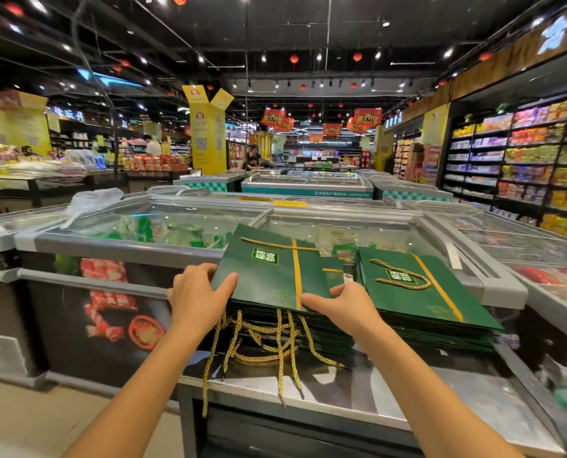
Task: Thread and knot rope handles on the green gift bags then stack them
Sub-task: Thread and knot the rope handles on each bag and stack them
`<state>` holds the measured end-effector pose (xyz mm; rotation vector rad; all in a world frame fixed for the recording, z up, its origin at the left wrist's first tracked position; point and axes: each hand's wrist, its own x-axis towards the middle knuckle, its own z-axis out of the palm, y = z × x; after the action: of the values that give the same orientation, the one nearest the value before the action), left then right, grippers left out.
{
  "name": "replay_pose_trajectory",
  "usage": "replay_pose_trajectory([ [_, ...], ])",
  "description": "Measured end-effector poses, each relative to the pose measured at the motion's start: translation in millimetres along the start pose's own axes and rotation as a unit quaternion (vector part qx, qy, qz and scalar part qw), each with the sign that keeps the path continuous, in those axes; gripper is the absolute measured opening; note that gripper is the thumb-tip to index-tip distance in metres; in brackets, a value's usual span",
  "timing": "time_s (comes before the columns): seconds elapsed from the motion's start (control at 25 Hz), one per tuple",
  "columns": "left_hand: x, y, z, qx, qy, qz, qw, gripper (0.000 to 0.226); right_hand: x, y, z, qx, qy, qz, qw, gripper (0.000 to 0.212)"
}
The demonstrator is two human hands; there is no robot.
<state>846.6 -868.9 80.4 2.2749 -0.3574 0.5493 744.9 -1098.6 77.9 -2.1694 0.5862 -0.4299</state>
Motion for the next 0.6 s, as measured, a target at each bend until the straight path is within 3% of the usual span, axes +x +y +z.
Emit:
replay_pose_trajectory([
  [0.08, -8.2, -1.5, -3.6, -0.044, 0.012, 0.011, 0.999, 0.062, -8.5, 0.4, -6.4, 0.053, 0.005, -0.013, 0.999, 0.078],
  [0.32, -31.9, 27.4, -18.5, -0.145, 0.056, 0.057, 0.986, 0.033, -33.6, -3.8, -41.5, 0.233, 0.019, -0.062, 0.970, 0.063],
  [0.6, -70.4, 78.0, 6.1, -0.269, -0.043, 0.062, 0.960, 0.012, -81.8, 38.3, -112.2, 0.242, 0.093, -0.073, 0.963, 0.050],
])
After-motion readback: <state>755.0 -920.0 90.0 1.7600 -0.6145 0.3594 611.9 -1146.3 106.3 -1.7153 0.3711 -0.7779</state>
